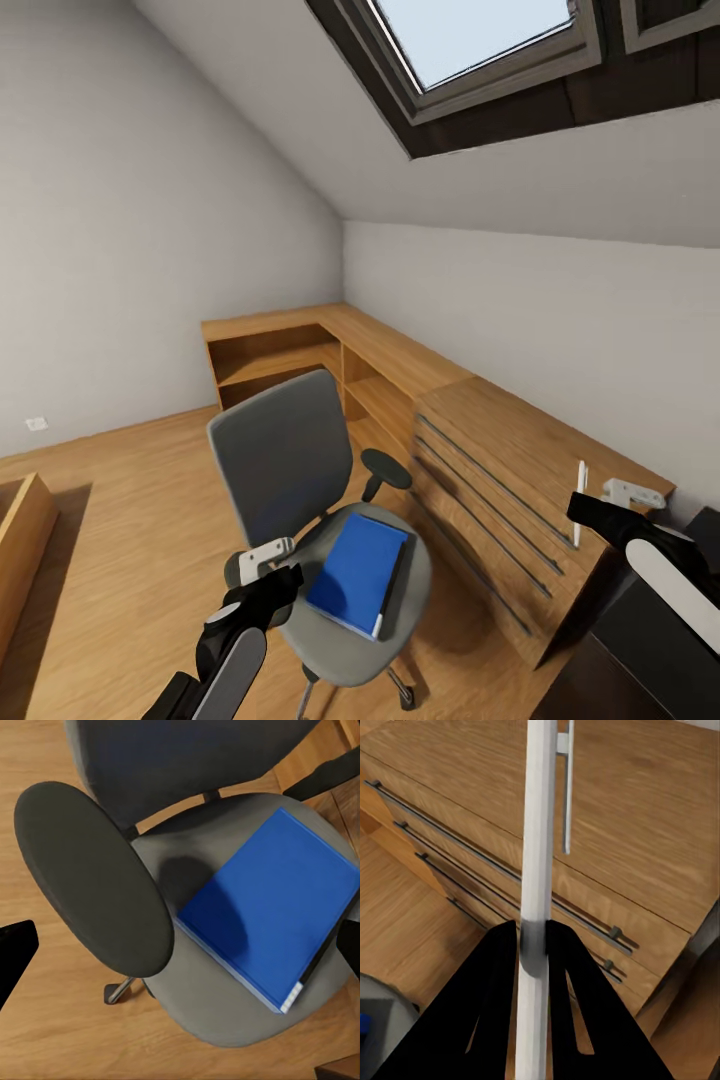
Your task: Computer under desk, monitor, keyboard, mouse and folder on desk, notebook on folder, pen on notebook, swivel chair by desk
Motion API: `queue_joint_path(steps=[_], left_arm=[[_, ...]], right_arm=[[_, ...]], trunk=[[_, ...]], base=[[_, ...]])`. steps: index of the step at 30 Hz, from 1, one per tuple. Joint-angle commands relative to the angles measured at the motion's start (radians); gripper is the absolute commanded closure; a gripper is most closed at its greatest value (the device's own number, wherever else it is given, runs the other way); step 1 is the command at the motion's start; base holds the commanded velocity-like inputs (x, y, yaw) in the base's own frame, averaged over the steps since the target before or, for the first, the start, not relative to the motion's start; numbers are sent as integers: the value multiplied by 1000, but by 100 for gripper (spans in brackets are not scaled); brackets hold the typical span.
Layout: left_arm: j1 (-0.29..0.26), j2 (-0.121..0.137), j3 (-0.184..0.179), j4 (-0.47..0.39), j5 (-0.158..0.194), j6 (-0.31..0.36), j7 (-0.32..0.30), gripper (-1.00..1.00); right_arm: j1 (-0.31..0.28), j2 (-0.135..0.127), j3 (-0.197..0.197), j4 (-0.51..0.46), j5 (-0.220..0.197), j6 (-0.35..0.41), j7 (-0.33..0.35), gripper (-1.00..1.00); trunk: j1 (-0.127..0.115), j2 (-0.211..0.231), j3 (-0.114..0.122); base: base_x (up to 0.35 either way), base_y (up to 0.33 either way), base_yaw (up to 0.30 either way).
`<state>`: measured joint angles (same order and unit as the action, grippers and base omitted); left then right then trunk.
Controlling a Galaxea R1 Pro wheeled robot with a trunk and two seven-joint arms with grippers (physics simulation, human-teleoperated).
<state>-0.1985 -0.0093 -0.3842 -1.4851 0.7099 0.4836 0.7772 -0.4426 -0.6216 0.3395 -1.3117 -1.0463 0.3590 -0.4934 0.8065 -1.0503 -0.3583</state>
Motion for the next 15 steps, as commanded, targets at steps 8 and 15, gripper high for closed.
queue_joint_path(steps=[8, 15], left_arm=[[-1, 0, -2, 0, 6, 2, 8, -100], [-1, 0, -2, 0, 5, 2, 8, -100]], right_arm=[[-2, -1, 3, 1, -6, 0, -6, 100], [-1, -1, 10, 2, -6, 0, -5, 100]], trunk=[[0, -1, 3], [0, -1, 6]], base=[[0, 0, -236], [0, 0, -247]])
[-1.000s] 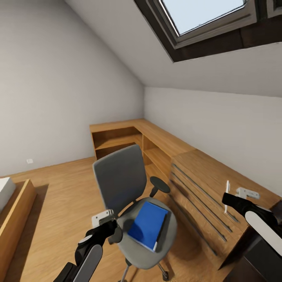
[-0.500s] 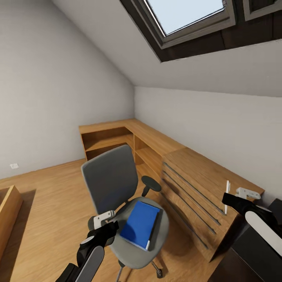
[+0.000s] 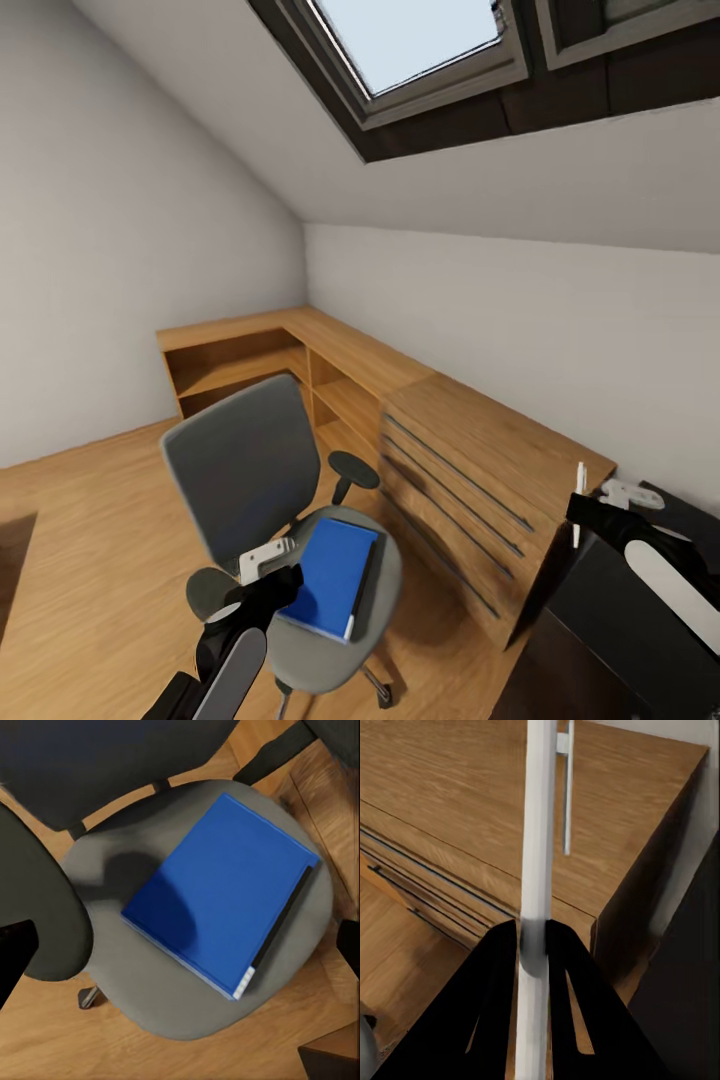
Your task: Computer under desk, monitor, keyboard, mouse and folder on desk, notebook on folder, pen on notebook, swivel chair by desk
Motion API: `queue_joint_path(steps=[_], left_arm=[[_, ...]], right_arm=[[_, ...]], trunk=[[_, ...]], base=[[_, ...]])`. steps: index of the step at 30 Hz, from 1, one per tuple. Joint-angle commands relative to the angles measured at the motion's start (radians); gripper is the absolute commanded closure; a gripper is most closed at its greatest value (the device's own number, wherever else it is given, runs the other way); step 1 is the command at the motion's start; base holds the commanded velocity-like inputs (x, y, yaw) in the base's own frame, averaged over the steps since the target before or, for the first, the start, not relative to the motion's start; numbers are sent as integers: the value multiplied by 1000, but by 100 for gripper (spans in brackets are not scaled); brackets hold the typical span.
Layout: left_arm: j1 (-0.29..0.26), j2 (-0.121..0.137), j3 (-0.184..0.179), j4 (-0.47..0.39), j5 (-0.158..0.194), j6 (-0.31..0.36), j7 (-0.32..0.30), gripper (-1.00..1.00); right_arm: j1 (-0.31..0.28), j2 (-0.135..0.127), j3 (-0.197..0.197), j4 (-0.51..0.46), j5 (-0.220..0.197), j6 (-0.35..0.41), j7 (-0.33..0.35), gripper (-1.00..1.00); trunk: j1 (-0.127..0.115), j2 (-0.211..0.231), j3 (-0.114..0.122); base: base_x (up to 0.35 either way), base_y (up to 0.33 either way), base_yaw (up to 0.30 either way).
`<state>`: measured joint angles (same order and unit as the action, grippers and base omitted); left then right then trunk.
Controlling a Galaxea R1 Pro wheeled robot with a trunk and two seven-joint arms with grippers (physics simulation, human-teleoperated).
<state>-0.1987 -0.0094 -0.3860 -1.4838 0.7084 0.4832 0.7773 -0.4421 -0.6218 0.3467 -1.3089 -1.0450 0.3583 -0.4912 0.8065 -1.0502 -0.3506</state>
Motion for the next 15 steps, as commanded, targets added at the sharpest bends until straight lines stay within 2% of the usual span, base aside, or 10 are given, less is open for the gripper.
queue_joint_path(steps=[1, 6, 11, 13, 14, 15], left_arm=[[-1, 0, -1, -2, 6, 2, 8, -100], [-1, 0, -1, -3, 5, 2, 8, -100], [-1, 0, -1, -3, 5, 2, 8, -100], [-1, 1, -1, -3, 5, 2, 8, -100], [-1, 0, -1, -3, 5, 2, 8, -100], [-1, 0, -1, -3, 5, 2, 8, -100]], right_arm=[[-2, -1, 29, -1, -5, -1, -7, 100], [-2, -1, 53, -1, -2, -1, -7, 100], [-2, -1, 58, -1, 0, -1, -7, 100], [-2, -1, 67, 1, 16, -2, -5, 100], [-2, 0, 90, 13, 49, -2, -3, 100], [-2, 0, 98, 16, 61, -2, -2, 100]], trunk=[[0, -1, -1], [0, -1, 2], [0, -1, 4], [0, -1, 6], [0, -1, 6], [0, -1, 6]], base=[[0, 0, -248], [0, 0, -249], [0, 0, -249], [0, 0, -251], [0, 0, -165], [0, 0, -106]])
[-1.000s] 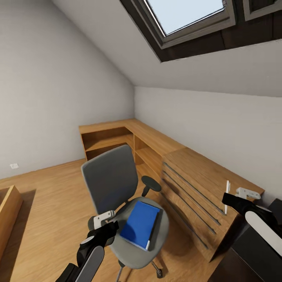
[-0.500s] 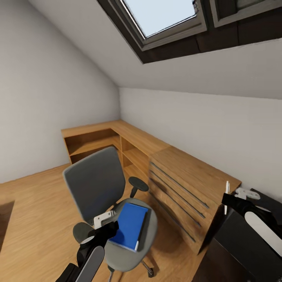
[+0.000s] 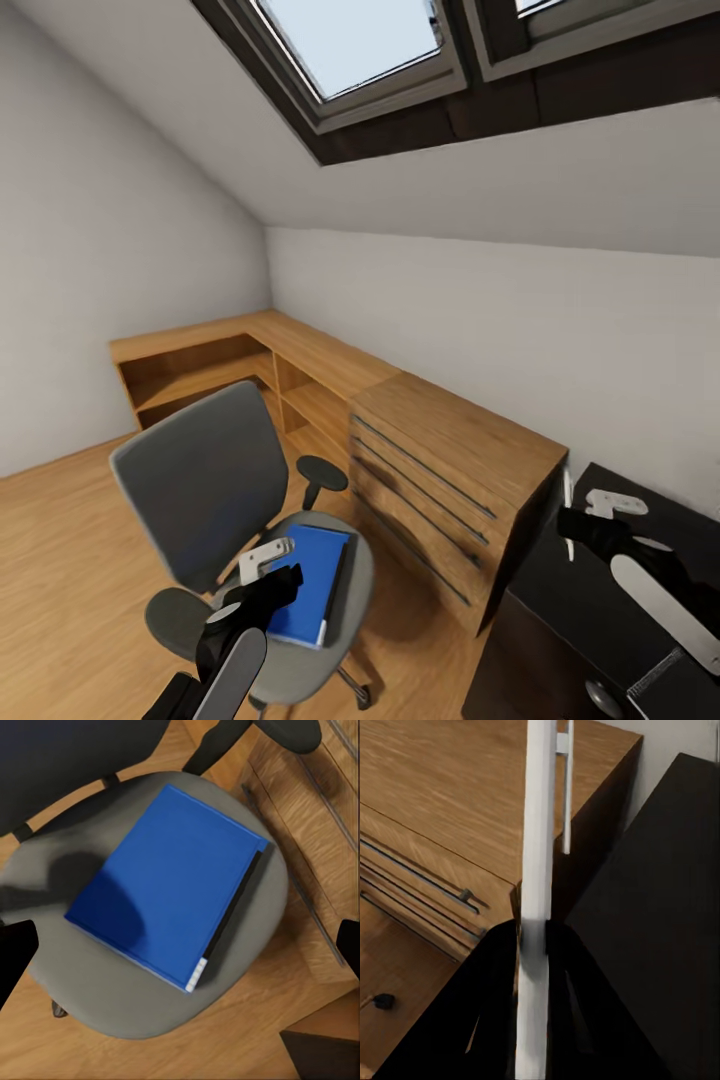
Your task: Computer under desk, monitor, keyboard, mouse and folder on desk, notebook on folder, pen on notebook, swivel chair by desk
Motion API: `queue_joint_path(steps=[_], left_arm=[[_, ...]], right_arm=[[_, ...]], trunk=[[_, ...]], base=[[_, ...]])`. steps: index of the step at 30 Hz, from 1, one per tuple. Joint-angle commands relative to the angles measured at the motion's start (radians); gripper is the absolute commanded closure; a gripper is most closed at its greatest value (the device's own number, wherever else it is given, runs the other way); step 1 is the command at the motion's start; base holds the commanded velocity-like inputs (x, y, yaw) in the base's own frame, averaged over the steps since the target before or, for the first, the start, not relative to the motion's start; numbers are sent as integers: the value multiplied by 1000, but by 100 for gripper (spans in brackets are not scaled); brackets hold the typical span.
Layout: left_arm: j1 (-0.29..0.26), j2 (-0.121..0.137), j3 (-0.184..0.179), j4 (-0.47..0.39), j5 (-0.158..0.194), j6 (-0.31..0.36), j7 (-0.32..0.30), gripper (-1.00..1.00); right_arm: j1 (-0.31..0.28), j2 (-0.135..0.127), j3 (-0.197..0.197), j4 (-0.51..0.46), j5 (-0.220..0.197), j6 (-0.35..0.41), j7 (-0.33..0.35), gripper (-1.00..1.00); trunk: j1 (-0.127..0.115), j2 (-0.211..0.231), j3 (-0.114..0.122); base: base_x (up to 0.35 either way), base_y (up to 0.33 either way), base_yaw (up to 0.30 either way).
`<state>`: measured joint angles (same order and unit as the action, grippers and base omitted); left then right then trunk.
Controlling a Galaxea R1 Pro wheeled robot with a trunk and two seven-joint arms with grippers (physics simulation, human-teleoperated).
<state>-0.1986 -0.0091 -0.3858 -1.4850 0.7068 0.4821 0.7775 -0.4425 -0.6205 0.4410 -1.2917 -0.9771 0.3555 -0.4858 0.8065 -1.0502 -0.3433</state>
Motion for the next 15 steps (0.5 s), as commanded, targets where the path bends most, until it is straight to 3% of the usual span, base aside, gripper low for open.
queue_joint_path(steps=[1, 6, 8, 9, 12, 15], left_arm=[[-1, 0, -1, -1, 7, 3, 8, -100], [-1, 0, -1, -1, 7, 4, 9, -100], [-1, 0, -11, -2, 7, 4, 9, -100], [-1, 0, -28, -3, 7, 3, 10, -100], [-1, 1, -73, -3, 7, 3, 12, -100], [-1, 1, -92, -3, 8, 2, 14, -100]], right_arm=[[-2, -1, 6, 0, -1, 0, -7, 100], [-2, 46, 14, 93, 31, 0, -5, 100], [-3, 74, 11, 144, 66, 0, -4, 100], [-5, 91, 9, 186, 102, -1, -3, 100], [-10, 112, 5, 264, 141, -6, 6, 100], [-41, 120, 4, 373, 153, -36, 13, 100]], trunk=[[0, -1, -1], [0, -1, -1], [0, -1, -1], [0, -1, -1], [0, -1, -1], [0, -1, -1]], base=[[0, 0, -85], [0, 0, -14], [0, 0, -3], [0, 0, -1], [0, 0, 0], [0, 0, 0]])
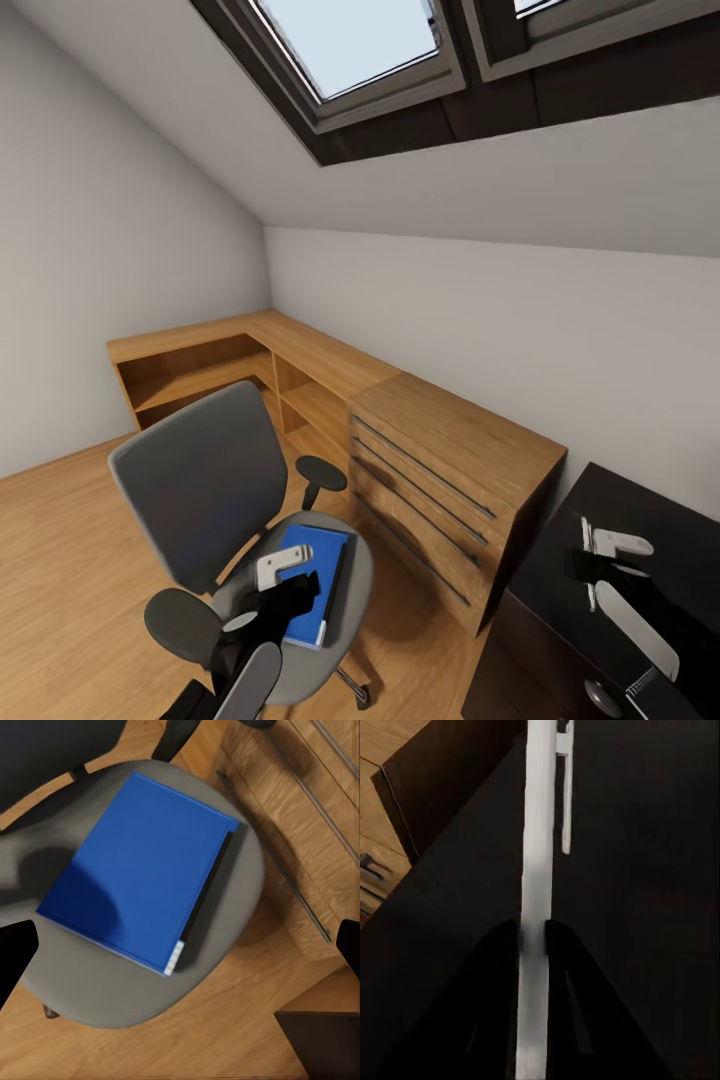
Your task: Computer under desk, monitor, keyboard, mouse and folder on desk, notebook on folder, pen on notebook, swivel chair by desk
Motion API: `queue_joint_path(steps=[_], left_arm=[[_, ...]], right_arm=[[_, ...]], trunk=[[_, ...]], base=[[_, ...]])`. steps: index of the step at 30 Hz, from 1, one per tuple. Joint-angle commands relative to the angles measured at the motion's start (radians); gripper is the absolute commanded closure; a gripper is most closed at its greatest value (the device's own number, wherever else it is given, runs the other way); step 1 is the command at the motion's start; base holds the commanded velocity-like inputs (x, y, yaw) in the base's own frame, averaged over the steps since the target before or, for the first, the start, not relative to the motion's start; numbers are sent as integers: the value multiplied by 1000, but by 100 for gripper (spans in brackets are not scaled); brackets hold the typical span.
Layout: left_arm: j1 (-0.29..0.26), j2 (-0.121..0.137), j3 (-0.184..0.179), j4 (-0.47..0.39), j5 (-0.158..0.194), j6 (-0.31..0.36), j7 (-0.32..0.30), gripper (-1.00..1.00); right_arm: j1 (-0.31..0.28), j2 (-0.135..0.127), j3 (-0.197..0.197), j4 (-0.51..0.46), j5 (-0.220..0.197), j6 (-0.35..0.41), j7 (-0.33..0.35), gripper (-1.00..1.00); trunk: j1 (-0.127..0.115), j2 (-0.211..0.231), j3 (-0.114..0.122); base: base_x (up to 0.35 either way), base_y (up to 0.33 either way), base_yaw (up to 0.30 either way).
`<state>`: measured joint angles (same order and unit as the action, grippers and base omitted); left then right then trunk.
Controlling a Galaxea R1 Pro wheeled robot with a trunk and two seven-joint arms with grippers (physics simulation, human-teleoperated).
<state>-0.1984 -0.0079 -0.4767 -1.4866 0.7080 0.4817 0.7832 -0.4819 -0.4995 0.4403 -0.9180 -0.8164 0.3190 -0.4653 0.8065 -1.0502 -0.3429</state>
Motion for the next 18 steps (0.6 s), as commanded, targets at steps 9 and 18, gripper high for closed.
queue_joint_path(steps=[9, 18], left_arm=[[-1, 0, -36, -1, 6, 0, 10, -100], [-1, 0, -120, 2, 8, 0, 15, -100]], right_arm=[[-126, 4, 5, 283, -3, -71, 115, 100], [-200, 21, 4, 459, -7, -81, 236, 100]], trunk=[[0, -1, -1], [0, -1, -1]], base=[[0, 0, 0], [0, 0, 0]])
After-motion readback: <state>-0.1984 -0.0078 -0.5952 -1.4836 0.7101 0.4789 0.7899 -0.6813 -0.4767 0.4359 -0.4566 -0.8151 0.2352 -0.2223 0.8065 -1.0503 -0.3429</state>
